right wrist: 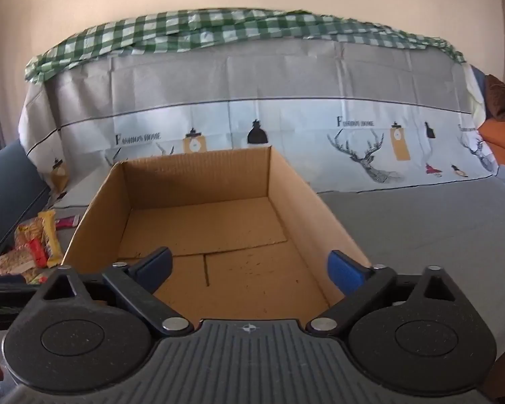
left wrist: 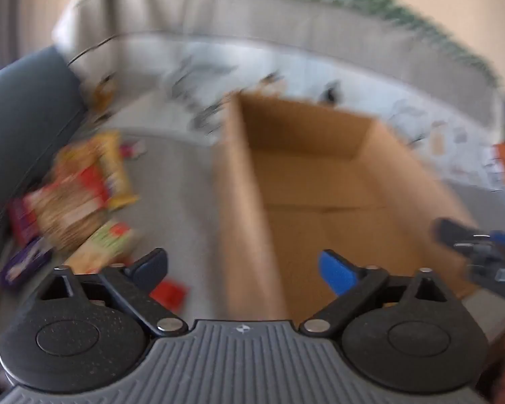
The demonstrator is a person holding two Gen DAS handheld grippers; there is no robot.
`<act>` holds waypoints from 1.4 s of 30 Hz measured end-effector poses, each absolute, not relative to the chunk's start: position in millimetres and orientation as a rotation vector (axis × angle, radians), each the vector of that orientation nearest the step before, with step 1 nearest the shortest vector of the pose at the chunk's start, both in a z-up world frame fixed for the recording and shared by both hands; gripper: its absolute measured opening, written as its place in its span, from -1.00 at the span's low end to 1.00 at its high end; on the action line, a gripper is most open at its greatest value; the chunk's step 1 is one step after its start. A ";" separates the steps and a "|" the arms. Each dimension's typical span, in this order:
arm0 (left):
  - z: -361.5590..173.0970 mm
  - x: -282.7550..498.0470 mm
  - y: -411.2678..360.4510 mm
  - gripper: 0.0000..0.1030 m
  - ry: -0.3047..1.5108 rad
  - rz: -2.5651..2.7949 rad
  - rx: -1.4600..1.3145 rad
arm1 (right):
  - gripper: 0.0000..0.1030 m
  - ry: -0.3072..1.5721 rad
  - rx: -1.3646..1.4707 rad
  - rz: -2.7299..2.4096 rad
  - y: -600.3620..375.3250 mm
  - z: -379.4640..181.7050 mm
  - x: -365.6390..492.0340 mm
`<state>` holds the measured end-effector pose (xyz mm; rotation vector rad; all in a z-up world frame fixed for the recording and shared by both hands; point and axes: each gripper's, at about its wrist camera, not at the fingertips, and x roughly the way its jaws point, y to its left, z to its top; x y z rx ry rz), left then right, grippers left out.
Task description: Organize snacks
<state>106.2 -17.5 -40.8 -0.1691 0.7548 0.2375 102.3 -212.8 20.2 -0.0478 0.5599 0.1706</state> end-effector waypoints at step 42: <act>-24.2 90.3 -7.5 0.95 0.769 -0.096 -0.347 | 0.80 0.638 -0.111 0.157 -200.8 13.5 105.6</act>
